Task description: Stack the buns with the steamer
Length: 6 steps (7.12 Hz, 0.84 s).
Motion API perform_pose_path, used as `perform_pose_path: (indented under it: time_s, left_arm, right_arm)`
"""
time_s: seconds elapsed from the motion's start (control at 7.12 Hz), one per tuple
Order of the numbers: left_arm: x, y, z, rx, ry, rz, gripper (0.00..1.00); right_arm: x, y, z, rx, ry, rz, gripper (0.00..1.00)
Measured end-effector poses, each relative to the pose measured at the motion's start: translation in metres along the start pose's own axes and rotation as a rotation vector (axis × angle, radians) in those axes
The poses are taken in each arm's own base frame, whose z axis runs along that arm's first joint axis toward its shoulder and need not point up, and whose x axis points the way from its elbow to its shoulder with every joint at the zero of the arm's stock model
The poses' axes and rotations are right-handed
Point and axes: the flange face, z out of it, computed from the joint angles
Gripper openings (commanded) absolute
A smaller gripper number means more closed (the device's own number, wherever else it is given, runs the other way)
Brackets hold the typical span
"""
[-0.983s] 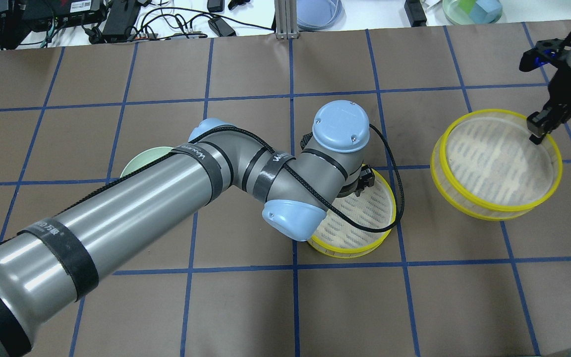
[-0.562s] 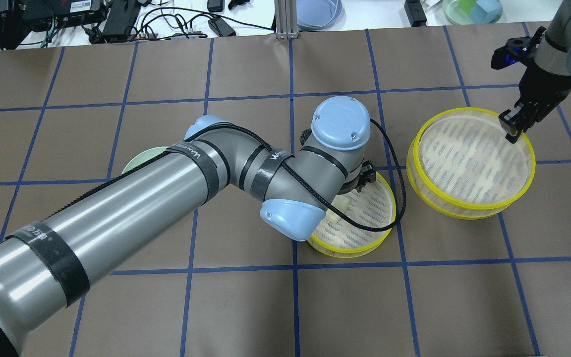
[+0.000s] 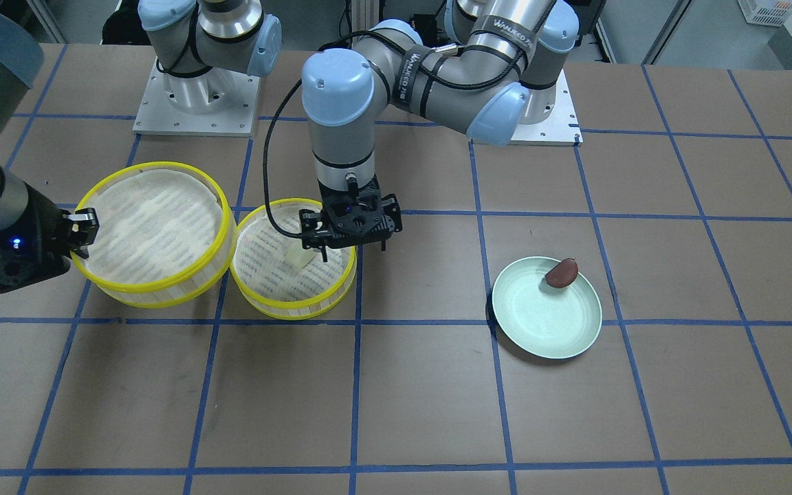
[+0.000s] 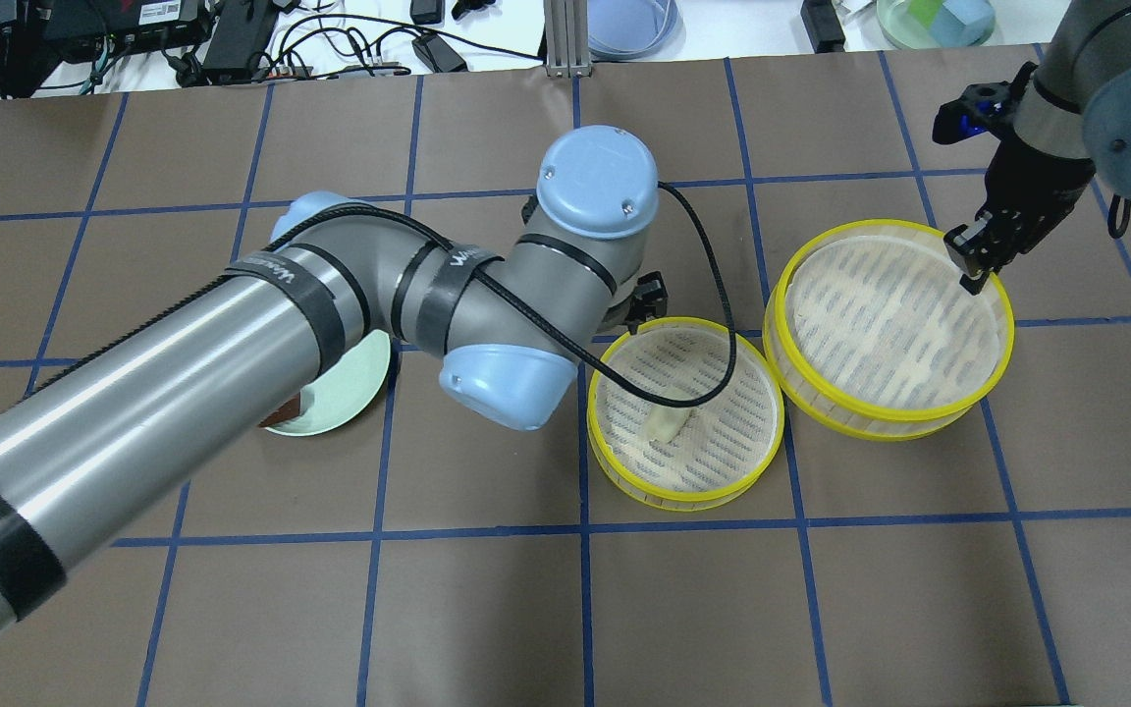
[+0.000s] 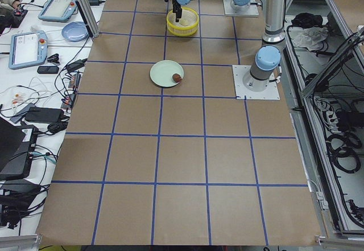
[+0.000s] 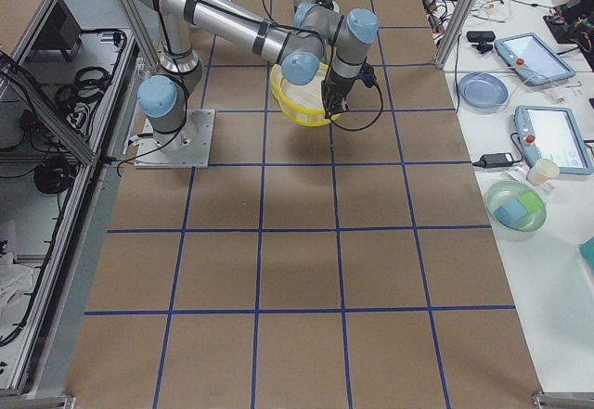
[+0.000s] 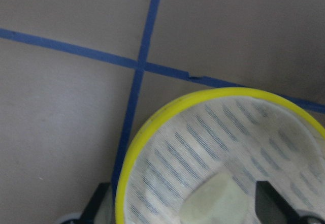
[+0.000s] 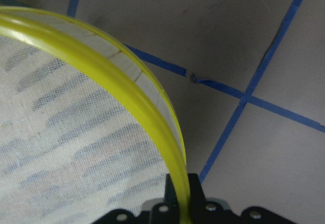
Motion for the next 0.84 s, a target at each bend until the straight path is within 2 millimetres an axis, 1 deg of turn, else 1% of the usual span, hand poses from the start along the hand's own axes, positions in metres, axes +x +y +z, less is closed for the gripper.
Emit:
perform_pose_path:
  time_s: [0.14, 0.42, 0.56, 0.7, 0.84]
  left_arm:
    - [-0.031, -0.025, -0.015, 0.002, -0.014, 0.023, 1.0]
    - [-0.102, -0.069, -0.043, -0.013, -0.039, 0.087, 1.0]
    - [-0.147, -0.094, -0.051, -0.027, -0.052, 0.129, 1.0]
    - [-0.2, -0.12, -0.052, -0.046, -0.064, 0.16, 1.0]
    - [-0.247, -0.141, -0.044, -0.071, -0.071, 0.175, 1.0]
  right_arm:
    - [-0.029, -0.001, 0.003, -0.007, 0.0, 0.018, 0.0]
    - [-0.093, -0.011, 0.009, -0.011, 0.01, 0.07, 0.0]
    - [-0.118, -0.015, 0.017, 0.0, 0.005, 0.093, 0.0]
    - [-0.137, -0.018, 0.024, 0.024, 0.003, 0.114, 0.0]
    - [-0.152, -0.021, 0.029, 0.043, 0.008, 0.121, 0.0]
